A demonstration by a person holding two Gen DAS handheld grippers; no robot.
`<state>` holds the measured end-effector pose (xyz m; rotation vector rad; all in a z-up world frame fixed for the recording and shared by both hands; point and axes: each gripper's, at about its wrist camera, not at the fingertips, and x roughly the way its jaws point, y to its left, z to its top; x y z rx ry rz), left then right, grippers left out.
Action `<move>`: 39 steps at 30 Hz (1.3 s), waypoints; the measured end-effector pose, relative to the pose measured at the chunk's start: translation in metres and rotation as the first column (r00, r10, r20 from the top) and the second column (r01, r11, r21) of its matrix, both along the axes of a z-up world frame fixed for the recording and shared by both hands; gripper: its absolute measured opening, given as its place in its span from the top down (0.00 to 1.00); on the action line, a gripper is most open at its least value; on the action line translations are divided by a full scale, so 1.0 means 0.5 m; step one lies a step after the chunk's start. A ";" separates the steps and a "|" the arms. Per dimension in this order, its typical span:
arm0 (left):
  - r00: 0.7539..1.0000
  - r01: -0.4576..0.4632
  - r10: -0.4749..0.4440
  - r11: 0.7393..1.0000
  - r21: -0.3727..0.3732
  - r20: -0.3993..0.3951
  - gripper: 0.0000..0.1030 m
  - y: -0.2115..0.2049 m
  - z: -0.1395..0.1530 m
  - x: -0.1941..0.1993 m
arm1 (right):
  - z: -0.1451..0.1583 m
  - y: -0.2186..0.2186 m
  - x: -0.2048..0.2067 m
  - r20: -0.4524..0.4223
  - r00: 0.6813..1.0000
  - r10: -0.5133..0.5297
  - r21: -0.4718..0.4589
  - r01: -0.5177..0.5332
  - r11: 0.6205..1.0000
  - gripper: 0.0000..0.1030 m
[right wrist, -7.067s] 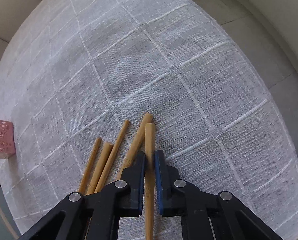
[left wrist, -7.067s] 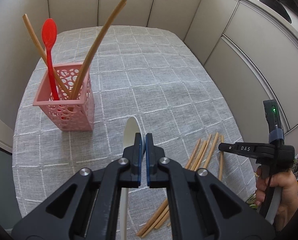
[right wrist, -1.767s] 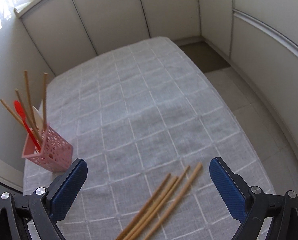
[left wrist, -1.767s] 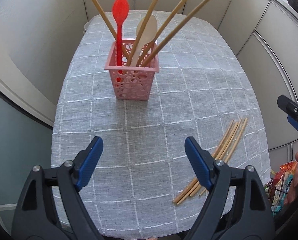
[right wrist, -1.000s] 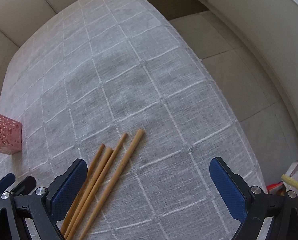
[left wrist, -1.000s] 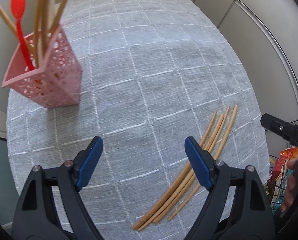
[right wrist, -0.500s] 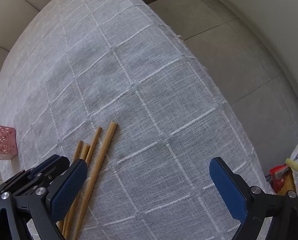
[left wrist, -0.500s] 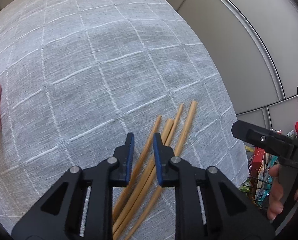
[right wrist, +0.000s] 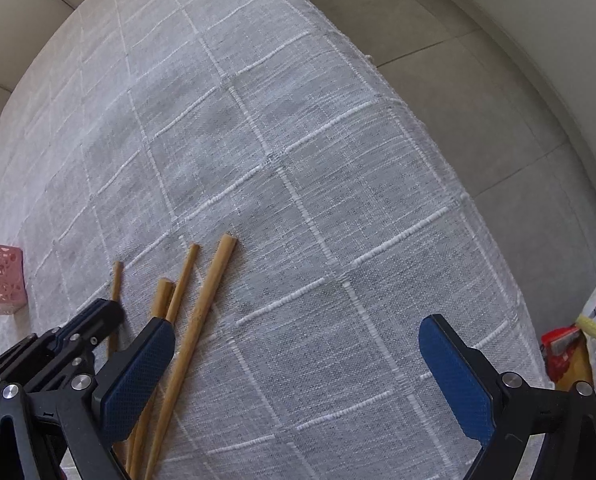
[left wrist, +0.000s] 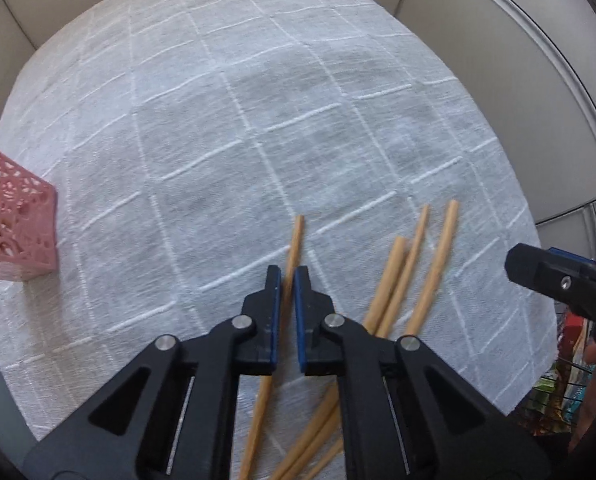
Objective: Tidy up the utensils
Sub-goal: 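Move the left tool to the chopstick pile and grasp one chopstick, then grasp a chopstick with the right tool while the left tool holds its chopstick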
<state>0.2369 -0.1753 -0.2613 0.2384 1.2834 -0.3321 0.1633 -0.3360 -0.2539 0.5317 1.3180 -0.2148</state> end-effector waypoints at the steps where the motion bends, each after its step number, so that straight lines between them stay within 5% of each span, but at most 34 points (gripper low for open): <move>1: 1.000 -0.016 0.016 1.000 0.002 -0.004 0.93 0.010 0.000 0.005 | -0.002 0.001 0.003 0.002 1.000 -0.006 0.001 0.006 1.000 0.02; 3: 0.999 -0.042 0.042 0.999 -0.011 -0.021 0.93 0.026 0.000 0.013 | -0.008 -0.001 0.009 0.007 1.000 -0.017 0.002 0.017 1.000 0.03; 11: 0.996 -0.064 0.062 0.997 -0.036 -0.063 0.93 0.086 0.002 0.012 | -0.042 0.018 0.032 0.005 0.999 -0.040 0.100 0.039 0.994 0.46; 16: 0.995 -0.049 0.046 0.998 -0.033 -0.088 0.93 0.129 0.000 0.004 | -0.041 0.058 0.050 0.013 1.000 0.004 0.024 -0.004 1.000 0.58; 25: 0.995 -0.033 0.032 0.999 -0.009 -0.099 0.93 0.130 0.005 -0.036 | -0.042 0.144 0.068 -0.047 0.992 0.115 -0.212 -0.122 0.970 0.69; 31: 0.992 -0.056 0.049 0.997 -0.056 -0.113 0.93 0.146 0.005 -0.061 | -0.039 0.177 0.068 -0.024 0.988 0.155 -0.202 -0.156 0.967 0.91; 39: 0.994 -0.099 0.092 0.988 -0.119 -0.066 0.94 0.211 0.024 -0.088 | -0.032 0.157 0.049 0.028 0.992 0.119 -0.080 -0.117 0.990 0.93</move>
